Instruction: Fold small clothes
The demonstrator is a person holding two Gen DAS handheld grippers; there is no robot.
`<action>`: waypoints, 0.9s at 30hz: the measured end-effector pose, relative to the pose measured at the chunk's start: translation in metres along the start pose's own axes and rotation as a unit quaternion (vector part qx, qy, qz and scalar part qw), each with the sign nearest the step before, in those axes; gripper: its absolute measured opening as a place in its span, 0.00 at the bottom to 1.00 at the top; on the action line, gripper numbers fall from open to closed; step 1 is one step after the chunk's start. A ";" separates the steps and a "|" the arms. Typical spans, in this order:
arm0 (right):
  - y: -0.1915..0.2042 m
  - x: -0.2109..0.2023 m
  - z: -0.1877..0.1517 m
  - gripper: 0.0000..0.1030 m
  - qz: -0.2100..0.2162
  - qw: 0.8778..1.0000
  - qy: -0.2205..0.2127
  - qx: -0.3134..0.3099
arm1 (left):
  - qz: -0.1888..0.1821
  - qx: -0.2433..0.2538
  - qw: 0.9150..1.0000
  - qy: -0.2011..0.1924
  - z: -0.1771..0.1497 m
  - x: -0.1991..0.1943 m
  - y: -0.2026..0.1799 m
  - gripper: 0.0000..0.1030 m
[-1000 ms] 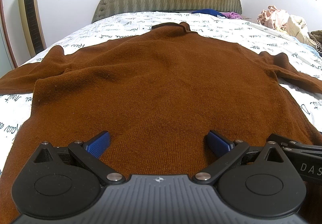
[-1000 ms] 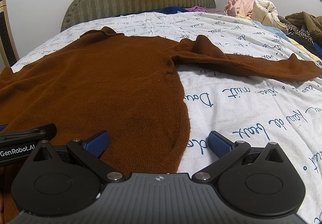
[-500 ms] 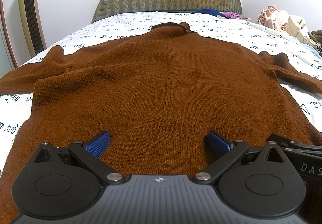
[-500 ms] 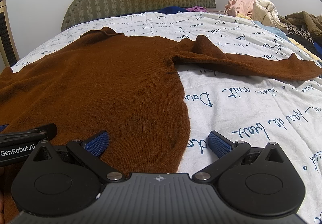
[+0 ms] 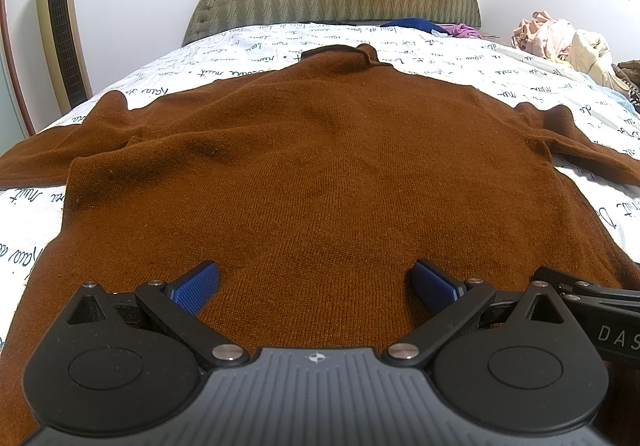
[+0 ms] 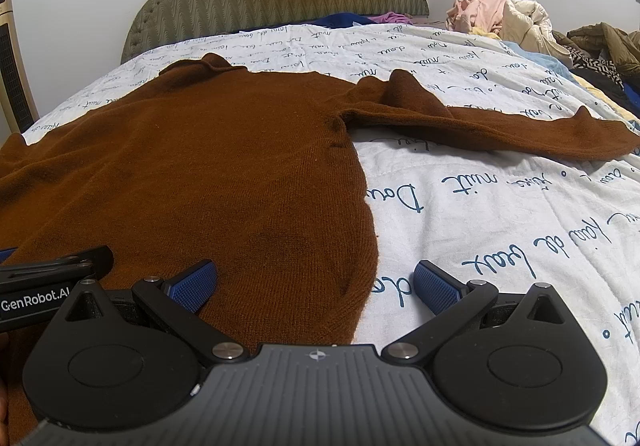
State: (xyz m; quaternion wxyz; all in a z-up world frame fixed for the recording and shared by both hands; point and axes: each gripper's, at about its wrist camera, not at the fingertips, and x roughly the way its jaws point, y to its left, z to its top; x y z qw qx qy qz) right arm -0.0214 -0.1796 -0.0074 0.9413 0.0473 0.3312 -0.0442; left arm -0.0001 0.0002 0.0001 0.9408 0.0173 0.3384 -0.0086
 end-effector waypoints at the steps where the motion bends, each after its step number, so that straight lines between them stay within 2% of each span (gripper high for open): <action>1: 0.000 0.000 0.000 1.00 0.000 1.000 0.000 0.000 | 0.000 0.000 1.000 0.000 0.000 0.000 0.000 1.00; 11: 0.000 -0.001 0.000 1.00 0.002 1.000 0.000 0.002 | 0.000 0.000 1.000 0.000 0.000 0.000 0.000 1.00; 15: -0.007 -0.011 0.002 1.00 0.020 1.000 0.003 0.009 | 0.005 0.006 1.000 -0.001 0.000 -0.001 -0.002 1.00; 20: -0.046 -0.023 0.017 1.00 0.007 1.000 -0.006 0.014 | 0.010 0.027 1.000 -0.009 -0.003 -0.010 -0.012 1.00; 27: -0.151 -0.036 0.044 1.00 -0.030 0.996 -0.019 0.085 | 0.002 0.066 0.998 -0.019 -0.008 -0.025 -0.049 1.00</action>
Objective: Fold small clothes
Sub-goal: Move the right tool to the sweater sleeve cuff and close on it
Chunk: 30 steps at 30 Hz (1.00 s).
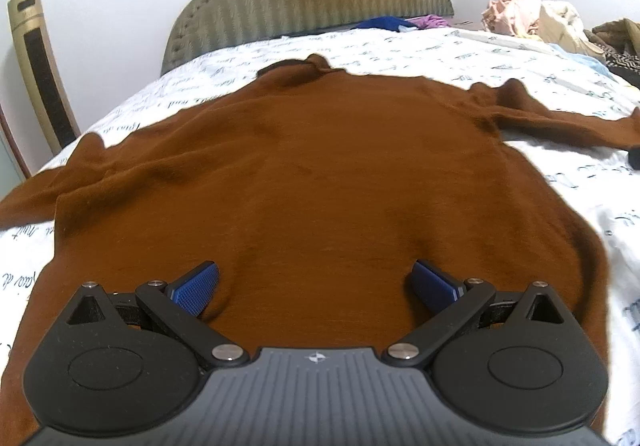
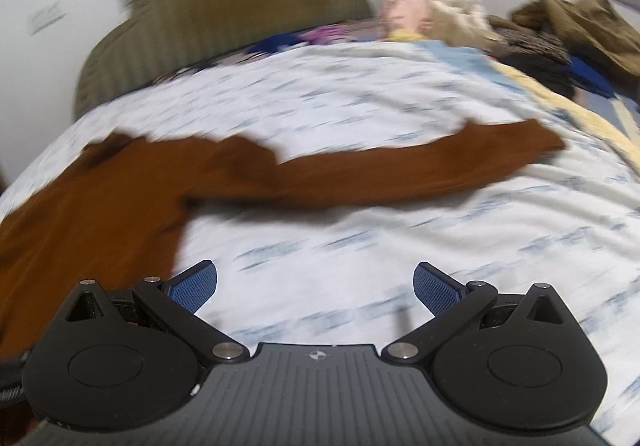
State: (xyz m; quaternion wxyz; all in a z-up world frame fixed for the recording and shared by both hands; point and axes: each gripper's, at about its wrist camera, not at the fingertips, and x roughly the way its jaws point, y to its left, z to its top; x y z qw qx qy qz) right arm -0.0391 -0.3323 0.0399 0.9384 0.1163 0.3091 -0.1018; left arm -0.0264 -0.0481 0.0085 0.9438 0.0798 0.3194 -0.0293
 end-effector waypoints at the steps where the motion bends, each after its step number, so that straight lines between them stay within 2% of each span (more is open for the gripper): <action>1: -0.017 0.001 0.006 1.00 -0.006 1.000 -0.002 0.013 | -0.009 0.001 1.000 0.000 0.000 -0.002 -0.004 1.00; 3: -0.045 0.004 0.014 1.00 -0.013 0.999 -0.004 0.040 | -0.040 -0.003 0.999 0.013 0.001 -0.005 -0.011 1.00; 6: -0.086 0.012 0.024 1.00 -0.012 0.995 -0.007 0.095 | -0.065 -0.011 0.998 0.021 -0.001 -0.011 -0.024 1.00; 10: -0.136 0.024 0.033 1.00 0.005 0.985 -0.006 0.173 | -0.092 0.018 0.996 0.010 -0.008 -0.023 -0.049 1.00; 15: -0.182 0.041 0.048 1.00 0.017 0.973 -0.009 0.231 | -0.128 0.079 0.988 -0.014 -0.019 -0.039 -0.088 1.00; 16: -0.190 0.046 0.050 0.99 0.024 0.969 -0.006 0.245 | -0.144 0.091 0.985 -0.015 -0.020 -0.042 -0.096 1.00; 18: -0.203 0.055 0.053 0.99 0.039 0.961 -0.006 0.275 | -0.197 0.122 0.973 0.003 -0.018 -0.047 -0.112 1.00; 20: -0.212 0.062 0.055 0.99 0.062 0.952 -0.017 0.300 | -0.211 0.142 0.967 -0.003 -0.013 -0.054 -0.123 1.00; 23: -0.225 0.075 0.058 0.92 0.096 0.936 -0.022 0.339 | -0.242 0.159 0.957 -0.010 0.003 -0.055 -0.133 1.00; 26: -0.231 0.089 0.061 0.91 0.110 0.930 -0.022 0.350 | -0.232 0.148 0.961 -0.009 0.022 -0.045 -0.144 1.00; 30: -0.235 0.099 0.064 0.88 0.124 0.929 -0.027 0.347 | -0.214 0.092 0.972 -0.009 0.050 -0.022 -0.141 1.00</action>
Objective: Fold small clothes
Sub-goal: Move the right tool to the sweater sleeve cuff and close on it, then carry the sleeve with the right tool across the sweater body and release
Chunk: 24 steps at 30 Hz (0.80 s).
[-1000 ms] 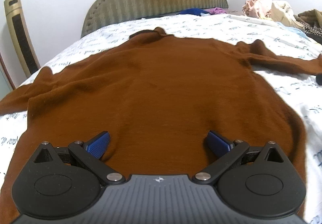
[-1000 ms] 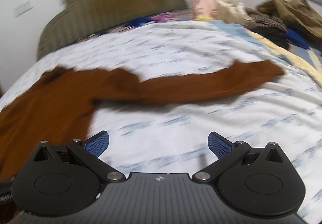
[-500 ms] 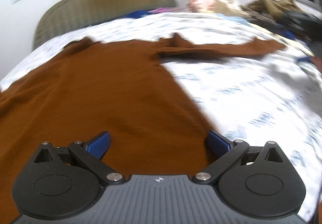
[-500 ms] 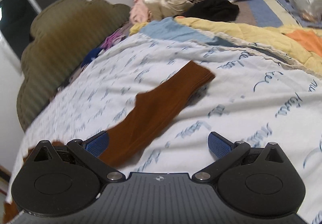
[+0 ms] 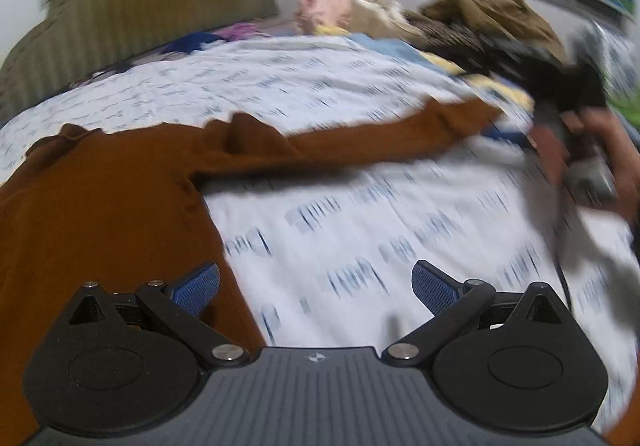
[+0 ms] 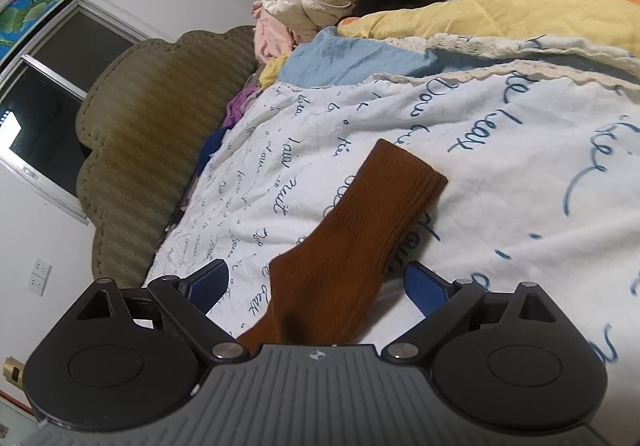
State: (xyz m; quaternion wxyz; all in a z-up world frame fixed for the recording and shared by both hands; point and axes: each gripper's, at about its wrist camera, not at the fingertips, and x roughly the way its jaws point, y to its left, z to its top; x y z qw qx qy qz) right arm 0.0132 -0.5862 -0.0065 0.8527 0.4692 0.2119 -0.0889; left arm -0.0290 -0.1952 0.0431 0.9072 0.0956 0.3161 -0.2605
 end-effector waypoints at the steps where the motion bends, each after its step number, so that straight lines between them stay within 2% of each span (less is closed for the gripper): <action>1: -0.001 0.001 0.001 0.86 0.006 1.000 -0.002 0.001 | 0.013 -0.013 1.000 -0.004 0.007 0.008 0.004 1.00; 4: -0.004 0.005 0.003 0.72 0.013 1.000 0.004 0.004 | 0.045 -0.053 0.998 0.002 0.030 0.041 0.013 1.00; 5: -0.005 0.008 0.003 0.61 0.009 1.000 0.009 0.003 | 0.050 -0.066 0.997 0.007 0.036 0.052 0.016 1.00; 6: -0.006 0.009 0.002 0.44 0.005 1.000 0.014 0.003 | 0.058 -0.083 0.995 0.013 0.042 0.062 0.019 1.00; 7: -0.007 0.013 0.002 0.36 0.006 1.000 0.024 0.004 | 0.064 -0.099 0.993 0.017 0.046 0.071 0.023 1.00; 8: -0.009 0.016 0.002 0.20 0.003 0.999 0.034 0.008 | 0.063 -0.116 0.991 0.020 0.050 0.077 0.027 1.00; 9: -0.012 0.019 0.000 0.12 -0.006 0.999 0.041 0.015 | 0.056 -0.135 0.989 0.021 0.053 0.082 0.031 1.00; 14: -0.020 0.023 -0.002 0.11 0.011 0.999 0.038 0.024 | 0.045 -0.208 0.977 0.004 0.055 0.090 0.048 1.00; 17: -0.020 0.022 -0.001 0.11 0.017 0.999 0.036 0.022 | 0.054 -0.234 0.971 0.024 0.056 0.104 0.053 1.00; 21: -0.015 0.019 -0.001 0.11 0.019 0.999 0.034 0.006 | 0.064 -0.242 0.968 0.031 0.062 0.117 0.050 1.00; 24: -0.010 0.014 0.000 0.11 0.020 0.999 0.026 -0.008 | 0.071 -0.237 0.967 0.057 0.069 0.128 0.047 0.97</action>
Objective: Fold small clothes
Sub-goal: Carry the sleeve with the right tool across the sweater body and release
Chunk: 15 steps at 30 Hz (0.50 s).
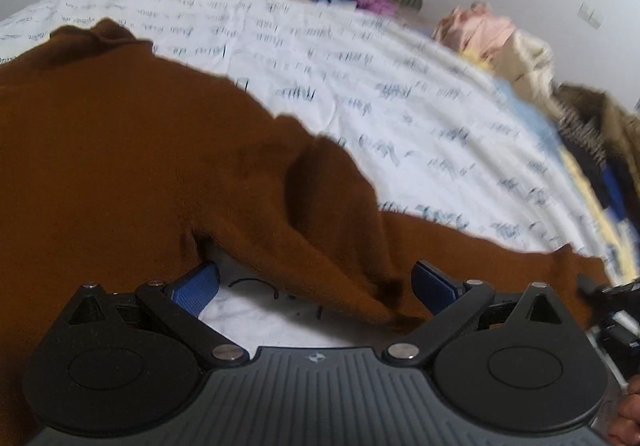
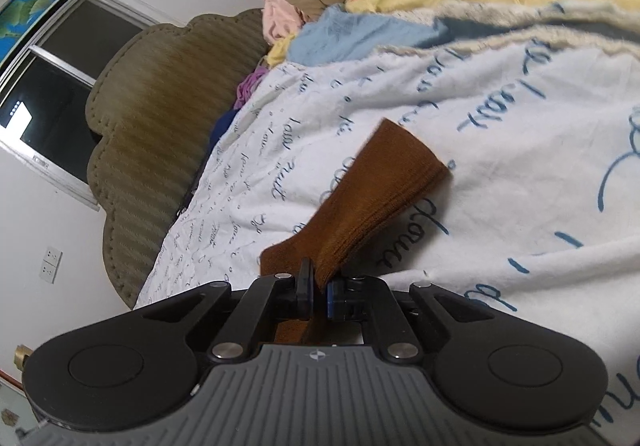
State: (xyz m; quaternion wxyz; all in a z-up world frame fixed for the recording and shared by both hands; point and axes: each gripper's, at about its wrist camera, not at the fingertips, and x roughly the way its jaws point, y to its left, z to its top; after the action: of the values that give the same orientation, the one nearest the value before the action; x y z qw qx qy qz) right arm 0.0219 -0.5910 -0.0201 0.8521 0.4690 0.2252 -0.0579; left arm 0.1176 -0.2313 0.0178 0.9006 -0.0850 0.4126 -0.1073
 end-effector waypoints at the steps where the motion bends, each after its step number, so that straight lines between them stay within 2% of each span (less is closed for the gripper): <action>1: 0.002 -0.002 0.001 0.11 0.001 1.000 -0.003 -0.002 | 0.006 0.011 1.000 -0.001 0.001 0.001 -0.003 0.84; 2: 0.005 -0.003 0.001 0.11 0.004 1.000 -0.005 -0.005 | 0.013 0.026 1.000 -0.006 0.001 0.001 -0.005 0.75; 3: 0.007 -0.005 0.001 0.11 0.006 1.000 -0.007 -0.008 | 0.014 0.035 0.999 -0.010 0.001 0.000 -0.006 0.59; 4: 0.010 -0.008 0.002 0.11 0.010 1.000 -0.010 -0.012 | 0.006 0.033 0.999 -0.012 0.001 -0.001 -0.004 0.54; 6: 0.015 -0.012 0.003 0.11 0.018 1.000 -0.017 -0.016 | -0.017 0.009 1.000 -0.008 0.003 -0.002 0.005 0.54; 9: 0.023 -0.023 0.004 0.11 0.038 0.999 -0.032 -0.016 | -0.028 -0.010 1.000 -0.009 0.005 -0.004 0.009 0.53; 15: 0.045 -0.052 0.005 0.10 0.056 0.995 -0.075 -0.043 | -0.040 0.012 0.999 -0.031 0.000 -0.016 0.002 0.53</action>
State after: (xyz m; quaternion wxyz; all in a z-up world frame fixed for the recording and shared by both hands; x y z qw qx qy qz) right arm -0.0087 -0.5763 0.0400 0.8878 0.4379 0.1368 -0.0356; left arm 0.1081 -0.2256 0.0292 0.9089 -0.0941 0.3794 -0.1455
